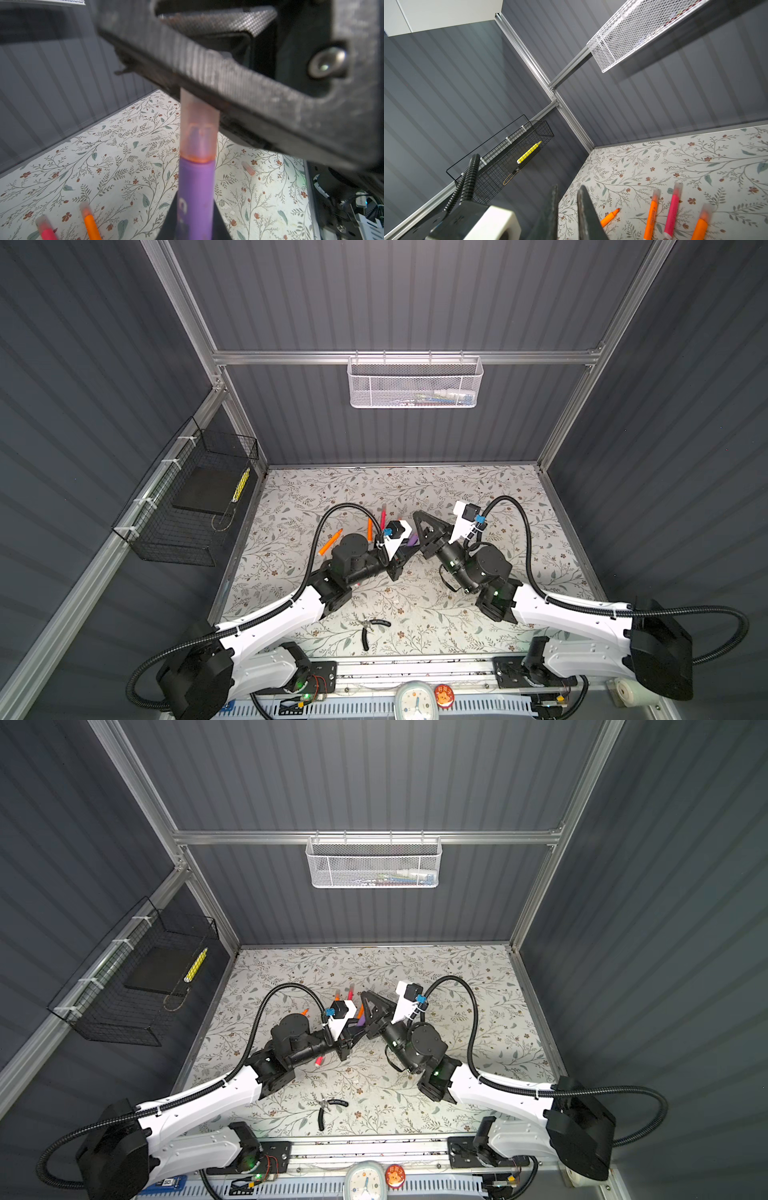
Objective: Insert the pens into the pen caps
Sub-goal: 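Press the pink cap down onto the purple marker with the right gripper, then open and withdraw the right gripper while the left gripper lowers the capped marker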
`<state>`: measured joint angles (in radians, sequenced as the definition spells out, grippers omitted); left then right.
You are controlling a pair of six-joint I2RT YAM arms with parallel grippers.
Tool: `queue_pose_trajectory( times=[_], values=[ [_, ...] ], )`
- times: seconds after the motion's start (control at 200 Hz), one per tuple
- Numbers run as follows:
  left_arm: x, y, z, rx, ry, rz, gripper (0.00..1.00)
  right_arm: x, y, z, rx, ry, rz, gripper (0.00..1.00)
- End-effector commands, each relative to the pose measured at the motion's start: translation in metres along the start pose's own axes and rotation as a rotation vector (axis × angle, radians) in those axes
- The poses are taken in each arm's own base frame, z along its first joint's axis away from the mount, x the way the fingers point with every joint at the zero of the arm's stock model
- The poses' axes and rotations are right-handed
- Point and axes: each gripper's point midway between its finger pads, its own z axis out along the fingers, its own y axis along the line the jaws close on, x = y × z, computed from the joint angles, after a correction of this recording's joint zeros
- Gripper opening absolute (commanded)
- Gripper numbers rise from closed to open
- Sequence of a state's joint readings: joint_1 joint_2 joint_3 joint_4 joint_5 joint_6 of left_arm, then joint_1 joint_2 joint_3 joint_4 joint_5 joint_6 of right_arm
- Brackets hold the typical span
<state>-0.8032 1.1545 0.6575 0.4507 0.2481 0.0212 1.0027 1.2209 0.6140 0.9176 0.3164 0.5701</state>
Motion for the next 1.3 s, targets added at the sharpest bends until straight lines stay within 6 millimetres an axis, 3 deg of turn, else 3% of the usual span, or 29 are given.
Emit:
queue_pose_trajectory(
  times=[0.0, 0.155, 0.255, 0.425, 0.575, 0.705, 0.88, 0.92, 1.115, 1.296],
  values=[
    [-0.247, 0.037, -0.095, -0.224, -0.803, 0.088, 0.00, 0.175, -0.026, -0.069, 0.001, 0.639, -0.059, 0.00],
    [-0.249, 0.029, -0.099, -0.188, -0.807, 0.102, 0.00, 0.174, -0.030, -0.068, 0.021, 0.625, -0.060, 0.00],
    [-0.233, 0.026, -0.094, -0.162, -0.773, 0.096, 0.00, 0.162, -0.027, -0.065, 0.021, 0.583, -0.057, 0.00],
    [-0.184, 0.025, -0.086, -0.136, -0.718, 0.040, 0.00, 0.128, -0.005, -0.054, -0.021, 0.497, -0.073, 0.00],
    [-0.137, 0.020, -0.071, -0.088, -0.609, -0.018, 0.00, 0.116, -0.002, -0.045, 0.002, 0.464, -0.085, 0.00],
    [-0.092, 0.018, -0.064, -0.062, -0.528, -0.093, 0.00, 0.105, -0.015, -0.040, 0.089, 0.426, -0.084, 0.12],
    [-0.032, 0.006, -0.051, -0.001, -0.419, -0.196, 0.00, 0.086, -0.030, -0.032, 0.164, 0.383, -0.050, 0.15],
    [-0.018, 0.002, -0.047, 0.011, -0.390, -0.218, 0.00, 0.085, -0.031, -0.031, 0.176, 0.381, -0.052, 0.20],
    [0.037, -0.005, -0.025, 0.021, -0.237, -0.326, 0.00, 0.072, -0.046, -0.032, 0.269, 0.361, -0.076, 0.69],
    [0.084, 0.004, -0.006, -0.035, -0.120, -0.393, 0.00, 0.045, -0.074, -0.060, 0.382, 0.293, -0.066, 0.80]
  ],
)
